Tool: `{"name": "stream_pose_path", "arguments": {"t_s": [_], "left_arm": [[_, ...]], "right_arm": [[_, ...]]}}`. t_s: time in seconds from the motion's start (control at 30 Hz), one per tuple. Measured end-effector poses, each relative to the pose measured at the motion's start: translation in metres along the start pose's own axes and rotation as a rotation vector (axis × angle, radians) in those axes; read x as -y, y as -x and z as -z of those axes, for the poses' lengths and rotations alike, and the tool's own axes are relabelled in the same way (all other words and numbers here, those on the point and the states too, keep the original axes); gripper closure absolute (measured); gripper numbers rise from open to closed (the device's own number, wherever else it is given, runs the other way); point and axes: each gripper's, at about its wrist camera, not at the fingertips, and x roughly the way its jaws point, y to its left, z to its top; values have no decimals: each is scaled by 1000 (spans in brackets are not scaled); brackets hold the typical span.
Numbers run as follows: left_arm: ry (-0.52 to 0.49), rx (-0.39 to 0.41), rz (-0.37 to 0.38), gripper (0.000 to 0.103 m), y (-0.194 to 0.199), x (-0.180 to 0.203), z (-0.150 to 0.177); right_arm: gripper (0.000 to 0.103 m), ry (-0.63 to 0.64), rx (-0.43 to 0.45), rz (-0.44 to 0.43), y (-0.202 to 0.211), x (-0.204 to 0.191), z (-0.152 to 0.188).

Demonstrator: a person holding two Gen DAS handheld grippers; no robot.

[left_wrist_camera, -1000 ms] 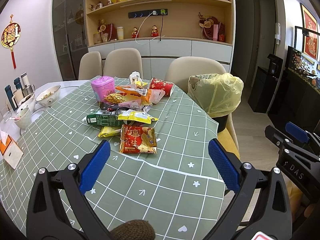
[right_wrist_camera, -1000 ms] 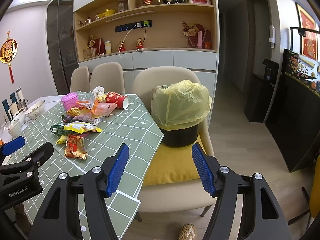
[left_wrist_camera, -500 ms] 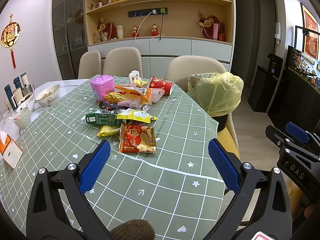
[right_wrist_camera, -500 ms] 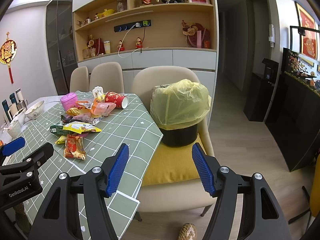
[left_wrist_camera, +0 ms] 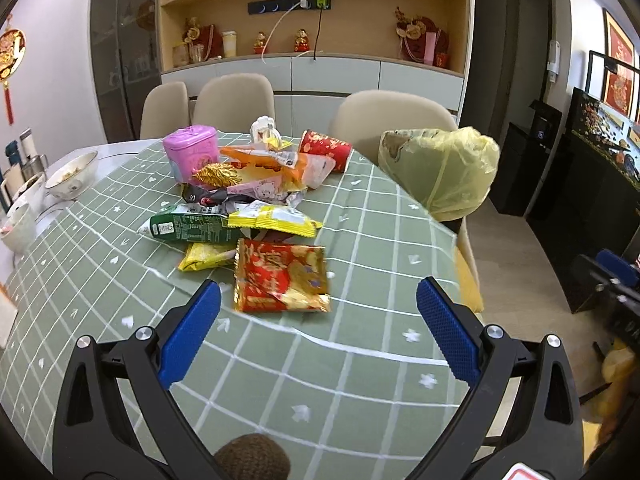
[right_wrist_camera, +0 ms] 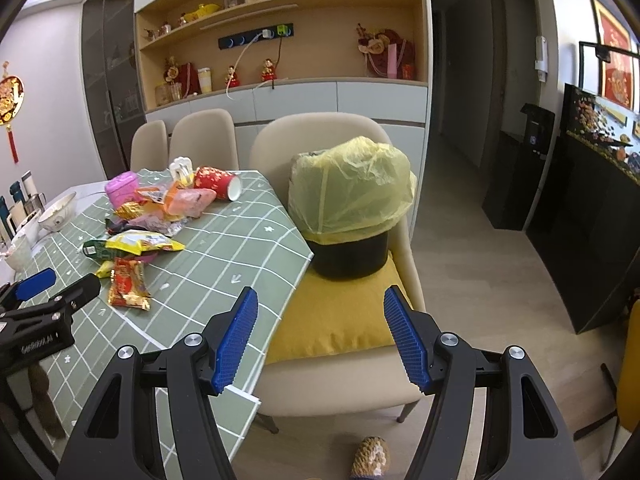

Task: Collect trash
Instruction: 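Grasp the red snack wrapper with the left gripper and lift it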

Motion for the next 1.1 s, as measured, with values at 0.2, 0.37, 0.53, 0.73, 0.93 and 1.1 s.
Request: {"name": "stream_pose_path", "arguments": {"t_s": [0.2,0.37,0.53,0.73,0.93,1.1], "left_arm": [[54,-132,48,9,-46,-37,1],[98,-164,167,25,-71,-65,4],[53,-178,173,30,-95,-74,-3],[97,-273,219,63,-121,-80,-7],[159,-254,276,90,-91,-89,-9],[216,-223,306,95,-50,-100,-11]], "right_arm": [[41,2,-41,-3,-17,-3,3],[41,26,-74,-23,-27,-11,7],[41,41,-99,-25,-36,-18,9],[41,68,-134,-41,-47,-30,10],[41,98,-186,-86,-61,-48,11],[43,142,-212,-157,-77,-76,4]]}}
